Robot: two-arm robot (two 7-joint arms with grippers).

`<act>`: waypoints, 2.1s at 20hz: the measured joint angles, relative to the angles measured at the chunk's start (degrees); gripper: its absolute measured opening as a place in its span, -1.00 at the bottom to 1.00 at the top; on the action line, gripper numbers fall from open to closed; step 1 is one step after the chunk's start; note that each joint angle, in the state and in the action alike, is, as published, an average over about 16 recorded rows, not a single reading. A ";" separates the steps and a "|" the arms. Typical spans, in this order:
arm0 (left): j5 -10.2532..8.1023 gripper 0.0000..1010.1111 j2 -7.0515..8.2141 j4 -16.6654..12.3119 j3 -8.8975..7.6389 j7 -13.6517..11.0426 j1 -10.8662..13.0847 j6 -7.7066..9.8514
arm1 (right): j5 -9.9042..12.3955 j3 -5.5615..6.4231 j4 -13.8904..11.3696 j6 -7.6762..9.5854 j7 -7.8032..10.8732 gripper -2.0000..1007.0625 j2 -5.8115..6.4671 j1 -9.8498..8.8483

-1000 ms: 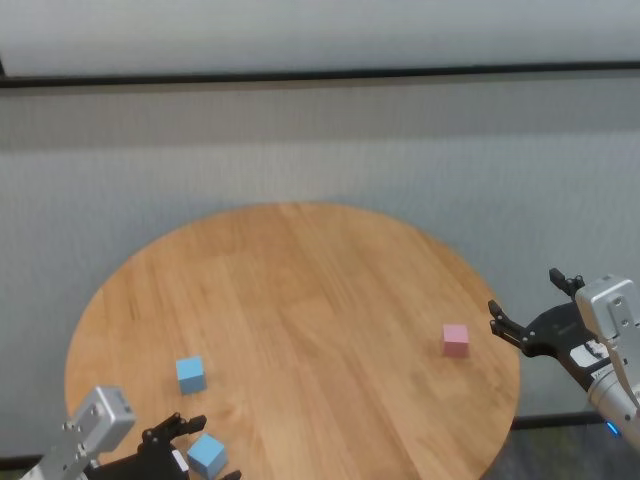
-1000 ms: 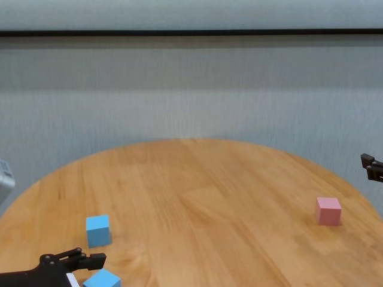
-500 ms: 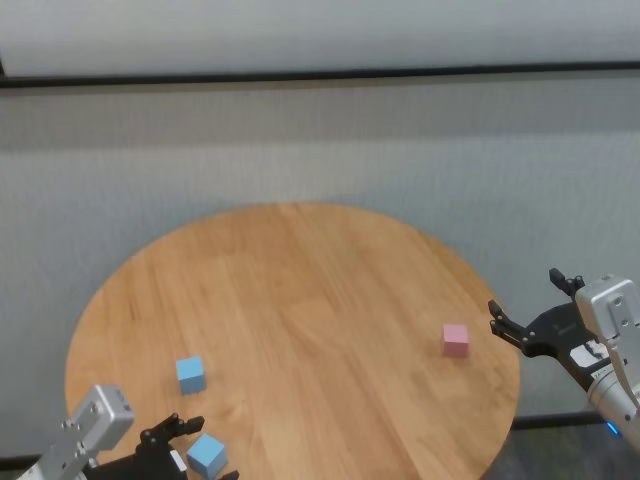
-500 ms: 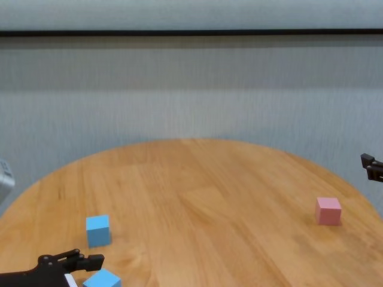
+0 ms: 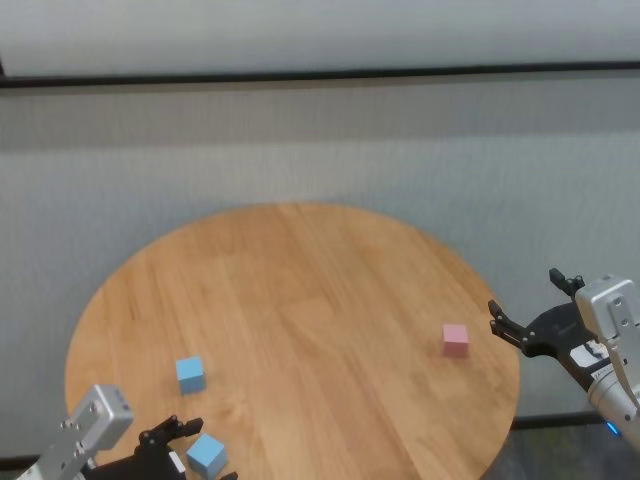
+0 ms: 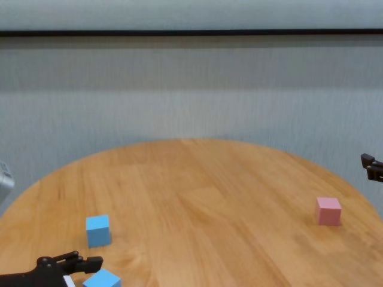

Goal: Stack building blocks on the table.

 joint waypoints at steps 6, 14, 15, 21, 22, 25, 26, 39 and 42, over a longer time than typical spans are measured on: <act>-0.20 0.72 0.12 0.06 0.11 -0.23 -0.12 0.10 | 0.00 0.00 0.00 0.00 0.00 0.99 0.00 0.00; -0.26 0.21 0.39 -0.02 0.29 -0.43 -0.13 -0.19 | 0.00 0.00 0.00 0.00 0.00 1.00 0.00 0.00; -0.27 0.15 0.41 -0.04 0.31 -0.43 -0.12 -0.24 | 0.00 0.00 0.00 0.00 0.00 1.00 0.00 0.00; -0.59 -0.13 0.53 -0.34 0.09 -0.33 -0.03 -0.42 | 0.00 0.00 0.00 0.00 0.00 1.00 0.00 0.00; -0.67 -0.16 0.51 -0.43 0.02 -0.28 -0.06 -0.45 | 0.00 0.00 0.00 0.00 0.00 1.00 0.00 0.00; -0.92 -0.21 0.37 -0.77 -0.22 -0.07 -0.25 -0.53 | 0.00 0.00 0.00 0.00 0.00 1.00 0.00 0.00; -1.01 -0.22 0.26 -0.89 -0.30 0.02 -0.38 -0.54 | 0.00 0.00 0.00 0.00 0.00 1.00 0.00 0.00; -0.84 -0.22 -5.17 1.95 0.73 0.79 -7.71 -0.38 | 0.00 0.00 0.00 0.00 0.00 1.00 0.00 0.00; -0.36 -0.22 -7.35 4.48 1.60 0.81 -10.69 -0.38 | 0.00 0.00 0.00 0.00 0.00 1.00 0.00 0.00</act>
